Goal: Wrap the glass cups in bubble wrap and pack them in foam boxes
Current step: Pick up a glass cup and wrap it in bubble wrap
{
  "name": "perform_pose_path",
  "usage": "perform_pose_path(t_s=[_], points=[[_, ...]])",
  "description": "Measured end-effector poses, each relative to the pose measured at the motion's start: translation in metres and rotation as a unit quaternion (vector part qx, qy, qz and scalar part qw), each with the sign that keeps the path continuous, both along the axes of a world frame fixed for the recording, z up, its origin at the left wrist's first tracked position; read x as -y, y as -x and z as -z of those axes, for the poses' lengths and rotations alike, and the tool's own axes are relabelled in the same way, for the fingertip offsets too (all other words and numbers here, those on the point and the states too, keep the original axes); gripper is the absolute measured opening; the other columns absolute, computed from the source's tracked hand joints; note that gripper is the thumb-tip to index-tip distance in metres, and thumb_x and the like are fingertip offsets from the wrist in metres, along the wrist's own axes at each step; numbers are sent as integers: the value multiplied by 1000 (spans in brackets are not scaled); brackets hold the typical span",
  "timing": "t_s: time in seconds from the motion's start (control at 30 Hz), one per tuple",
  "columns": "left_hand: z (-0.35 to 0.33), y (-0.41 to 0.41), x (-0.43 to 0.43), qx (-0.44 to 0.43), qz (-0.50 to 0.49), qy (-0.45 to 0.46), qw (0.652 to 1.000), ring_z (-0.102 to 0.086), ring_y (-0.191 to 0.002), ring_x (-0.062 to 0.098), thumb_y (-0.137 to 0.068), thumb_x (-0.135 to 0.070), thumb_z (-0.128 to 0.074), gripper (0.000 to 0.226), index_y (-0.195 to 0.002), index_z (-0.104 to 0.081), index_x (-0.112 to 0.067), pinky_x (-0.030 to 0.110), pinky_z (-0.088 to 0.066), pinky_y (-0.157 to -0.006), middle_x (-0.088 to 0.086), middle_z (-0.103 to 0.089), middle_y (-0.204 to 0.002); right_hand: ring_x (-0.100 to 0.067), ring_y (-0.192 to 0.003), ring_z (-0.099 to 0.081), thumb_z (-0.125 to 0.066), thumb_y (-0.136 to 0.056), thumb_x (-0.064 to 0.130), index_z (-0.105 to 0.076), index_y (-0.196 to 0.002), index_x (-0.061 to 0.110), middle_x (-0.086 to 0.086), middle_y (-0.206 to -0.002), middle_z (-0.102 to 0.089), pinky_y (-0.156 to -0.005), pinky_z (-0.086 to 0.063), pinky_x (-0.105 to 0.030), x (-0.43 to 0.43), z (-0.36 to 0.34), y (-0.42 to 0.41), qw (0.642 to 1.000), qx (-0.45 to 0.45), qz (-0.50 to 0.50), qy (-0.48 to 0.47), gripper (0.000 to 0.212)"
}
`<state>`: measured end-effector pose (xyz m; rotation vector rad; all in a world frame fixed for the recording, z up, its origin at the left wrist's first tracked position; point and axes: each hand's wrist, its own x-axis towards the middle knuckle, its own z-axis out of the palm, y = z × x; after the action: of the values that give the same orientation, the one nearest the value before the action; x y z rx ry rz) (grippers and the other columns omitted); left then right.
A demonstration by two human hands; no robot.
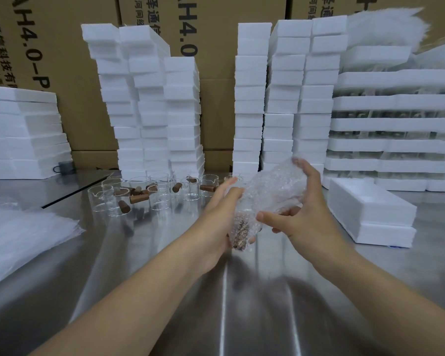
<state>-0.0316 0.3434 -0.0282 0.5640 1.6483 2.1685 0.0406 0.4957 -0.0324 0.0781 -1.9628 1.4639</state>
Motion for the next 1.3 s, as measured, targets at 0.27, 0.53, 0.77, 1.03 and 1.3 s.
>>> perform_pose_path(t_s=[0.27,0.53,0.77,1.03,1.3], points=[[1,-5,-3,-24,-2,40,999,-78,-89,30,-110,-36,-52,22,-123,-69,-32,31,-54,-56,10,-80,-115,-18,-83,-77,-87,-77,-6,-37,-151,53,0,-125,-69,-64,-61,-24,-3,-6,-4,997,46,-56,-2,108],[4,-2,-5,-14,-43,29,999,-74,-81,25,-113,-38,-51,25,-127,-68,-27,33,-55,-60,10,-79,-108,-28,-82,-71,-82,-82,7,-70,-98,25,0,-92,-74,-77,-59,-45,-3,-3,-2,992,32,-1,-120,27],[8,4,-2,-25,-63,36,997,-77,-112,29,-109,-43,-53,27,-129,-68,-33,58,-56,-107,4,-80,-115,-6,-100,-70,-70,-84,72,-77,-105,37,15,-107,-75,-86,-56,-25,-1,-2,-6,987,68,-55,-133,41],[10,7,-6,-13,-57,43,997,-76,-114,28,-95,-51,-61,27,-118,-71,-40,60,-52,-112,2,-80,-116,5,-71,-62,-82,-90,21,-77,-92,24,21,-91,-74,-68,-43,-7,-5,-4,-3,995,46,-12,-83,6],[4,5,-5,48,0,40,998,-77,-85,22,-101,-48,-54,36,-130,-68,-32,43,-58,-95,9,-81,-112,-7,-83,-64,-87,-83,23,-53,-107,39,18,-97,-69,-68,-46,-15,1,0,-7,976,-30,97,-194,44]])
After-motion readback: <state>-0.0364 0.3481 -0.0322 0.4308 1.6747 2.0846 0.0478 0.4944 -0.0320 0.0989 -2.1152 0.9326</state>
